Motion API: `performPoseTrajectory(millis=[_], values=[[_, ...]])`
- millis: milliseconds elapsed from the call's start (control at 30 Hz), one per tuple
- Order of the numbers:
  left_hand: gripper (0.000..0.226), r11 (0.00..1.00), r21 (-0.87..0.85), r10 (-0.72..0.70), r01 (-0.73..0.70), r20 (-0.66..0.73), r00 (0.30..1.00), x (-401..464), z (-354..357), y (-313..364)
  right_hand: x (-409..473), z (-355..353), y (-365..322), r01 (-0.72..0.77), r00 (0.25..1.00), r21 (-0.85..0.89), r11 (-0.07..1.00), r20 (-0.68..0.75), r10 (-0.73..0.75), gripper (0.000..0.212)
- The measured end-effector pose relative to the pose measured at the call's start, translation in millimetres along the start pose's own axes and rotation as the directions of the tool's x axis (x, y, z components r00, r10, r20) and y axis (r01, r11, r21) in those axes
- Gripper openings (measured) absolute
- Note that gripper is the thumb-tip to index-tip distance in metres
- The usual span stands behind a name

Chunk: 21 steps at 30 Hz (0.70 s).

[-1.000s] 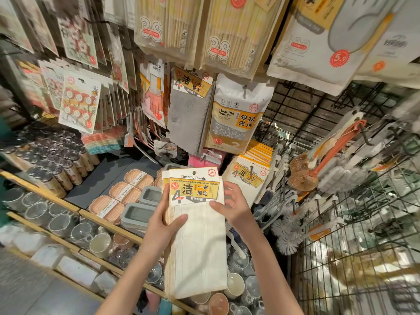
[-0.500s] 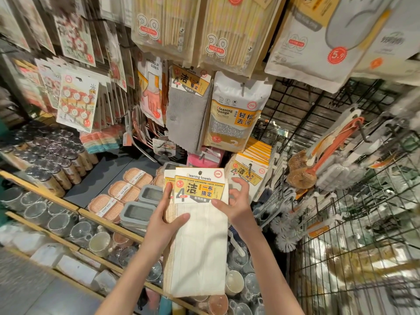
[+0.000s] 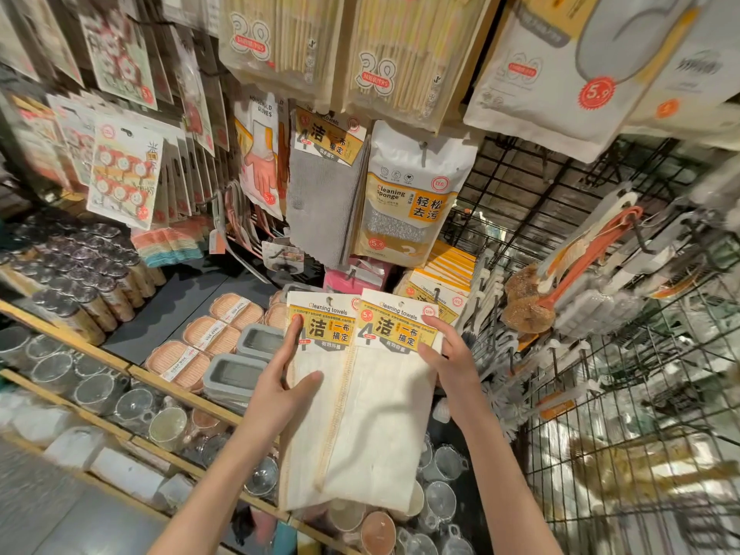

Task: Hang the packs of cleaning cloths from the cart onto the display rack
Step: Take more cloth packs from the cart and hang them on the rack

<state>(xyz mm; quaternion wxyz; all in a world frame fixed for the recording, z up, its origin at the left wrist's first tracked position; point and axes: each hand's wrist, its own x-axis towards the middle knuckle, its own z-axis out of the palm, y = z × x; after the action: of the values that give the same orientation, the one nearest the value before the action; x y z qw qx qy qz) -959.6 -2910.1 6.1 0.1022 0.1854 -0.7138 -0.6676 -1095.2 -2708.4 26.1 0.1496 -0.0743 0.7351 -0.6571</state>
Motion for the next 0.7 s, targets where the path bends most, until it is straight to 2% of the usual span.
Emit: performPoseTrajectory(millis=[133, 333, 500, 700], values=[[0.079, 0.999, 0.03, 0.024, -0.023, -0.012, 1.0, 4, 3, 0, 10, -12, 12, 0.006, 0.999, -0.045, 0.999, -0.05, -0.008, 0.037], [0.08, 0.999, 0.046, 0.007, -0.005, -0.046, 0.999, 7, -4, -3, 30, -19, 37, -0.078, 0.965, -0.041, 0.996, -0.254, 0.065, 0.047], [0.079, 0.998, 0.055, -0.002, 0.006, -0.062, 0.998, 10, -11, -4, 49, -22, 38, -0.072, 0.95, -0.052, 0.996, -0.309, 0.052, 0.047], [0.08, 0.999, 0.038, -0.013, 0.015, -0.075, 0.997, 14, -13, -7, 59, -24, 38, -0.07, 0.951, -0.124, 0.99, -0.308, 0.029, 0.042]])
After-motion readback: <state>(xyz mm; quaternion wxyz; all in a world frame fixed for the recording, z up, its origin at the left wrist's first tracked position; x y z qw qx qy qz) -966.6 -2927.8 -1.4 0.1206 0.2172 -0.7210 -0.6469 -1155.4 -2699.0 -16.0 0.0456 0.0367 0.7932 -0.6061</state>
